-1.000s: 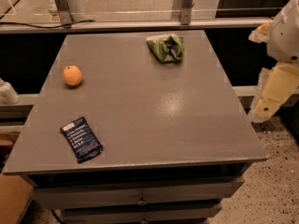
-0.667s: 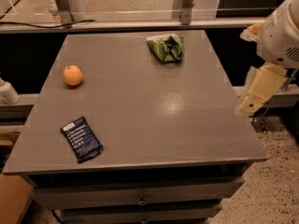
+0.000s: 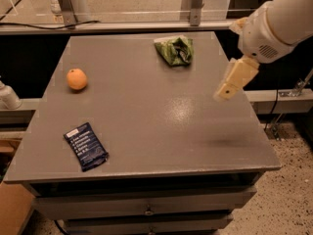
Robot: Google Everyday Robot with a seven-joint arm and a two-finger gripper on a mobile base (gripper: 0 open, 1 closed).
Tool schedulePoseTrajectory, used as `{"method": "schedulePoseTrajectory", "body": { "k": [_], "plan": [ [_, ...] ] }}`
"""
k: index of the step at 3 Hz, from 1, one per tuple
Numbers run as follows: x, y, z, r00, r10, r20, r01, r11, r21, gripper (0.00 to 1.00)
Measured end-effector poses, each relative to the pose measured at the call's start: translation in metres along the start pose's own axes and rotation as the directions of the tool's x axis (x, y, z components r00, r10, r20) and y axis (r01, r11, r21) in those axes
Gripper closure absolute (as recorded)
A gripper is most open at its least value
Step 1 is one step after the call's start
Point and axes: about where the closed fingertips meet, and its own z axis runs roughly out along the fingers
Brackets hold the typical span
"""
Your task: Move green jalapeno chip bag near rxbar blueberry
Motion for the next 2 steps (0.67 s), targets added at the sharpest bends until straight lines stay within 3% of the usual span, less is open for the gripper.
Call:
{"method": "schedulePoseTrajectory", "body": {
  "k": [1, 2],
  "plan": [
    [-0.0307, -0.0331, 0.0422, 0.999, -0.009, 0.04, 0.008, 0.9996, 0.026, 0.0],
    [-0.0308, -0.0331, 0.0422, 0.999, -0.009, 0.04, 0.008, 0.9996, 0.026, 0.0]
  ]
}}
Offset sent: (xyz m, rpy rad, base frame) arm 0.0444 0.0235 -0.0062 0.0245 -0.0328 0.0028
